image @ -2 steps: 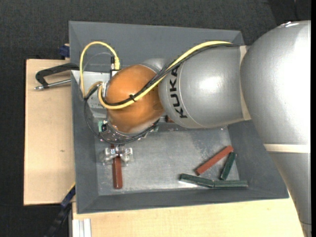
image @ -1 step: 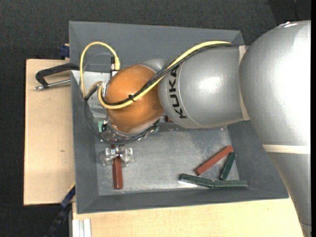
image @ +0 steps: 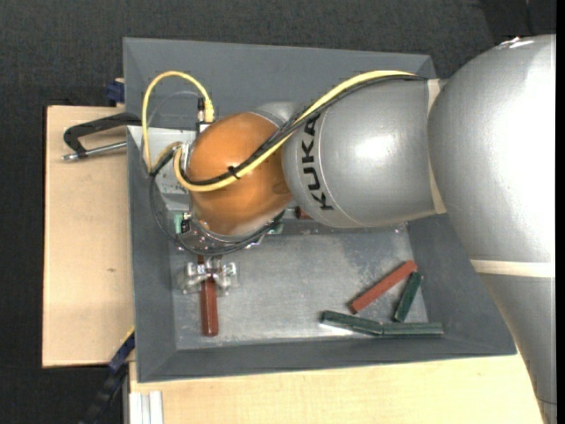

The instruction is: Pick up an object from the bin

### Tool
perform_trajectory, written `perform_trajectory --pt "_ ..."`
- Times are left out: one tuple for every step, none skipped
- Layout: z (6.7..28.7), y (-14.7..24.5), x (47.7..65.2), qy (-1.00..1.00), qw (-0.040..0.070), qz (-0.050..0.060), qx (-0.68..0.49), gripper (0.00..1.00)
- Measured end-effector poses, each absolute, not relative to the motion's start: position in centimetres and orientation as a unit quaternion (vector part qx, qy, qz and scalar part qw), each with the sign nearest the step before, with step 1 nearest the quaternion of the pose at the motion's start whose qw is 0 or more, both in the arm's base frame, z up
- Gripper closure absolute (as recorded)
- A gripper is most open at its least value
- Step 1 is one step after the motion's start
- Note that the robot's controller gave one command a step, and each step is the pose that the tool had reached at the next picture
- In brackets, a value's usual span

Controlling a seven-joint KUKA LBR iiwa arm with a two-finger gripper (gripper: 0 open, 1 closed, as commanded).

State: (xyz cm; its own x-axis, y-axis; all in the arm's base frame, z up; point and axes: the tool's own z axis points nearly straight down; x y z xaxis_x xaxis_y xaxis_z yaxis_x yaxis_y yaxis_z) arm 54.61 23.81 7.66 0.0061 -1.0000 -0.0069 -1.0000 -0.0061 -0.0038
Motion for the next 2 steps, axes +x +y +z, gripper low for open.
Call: perform_trajectory --pt "11.7 23.8 54.6 0.705 0.004 0.000 -0.709 1.00" --pt "8.1 24.0 54.5 0.706 0.000 0.002 -0.708 1.00"
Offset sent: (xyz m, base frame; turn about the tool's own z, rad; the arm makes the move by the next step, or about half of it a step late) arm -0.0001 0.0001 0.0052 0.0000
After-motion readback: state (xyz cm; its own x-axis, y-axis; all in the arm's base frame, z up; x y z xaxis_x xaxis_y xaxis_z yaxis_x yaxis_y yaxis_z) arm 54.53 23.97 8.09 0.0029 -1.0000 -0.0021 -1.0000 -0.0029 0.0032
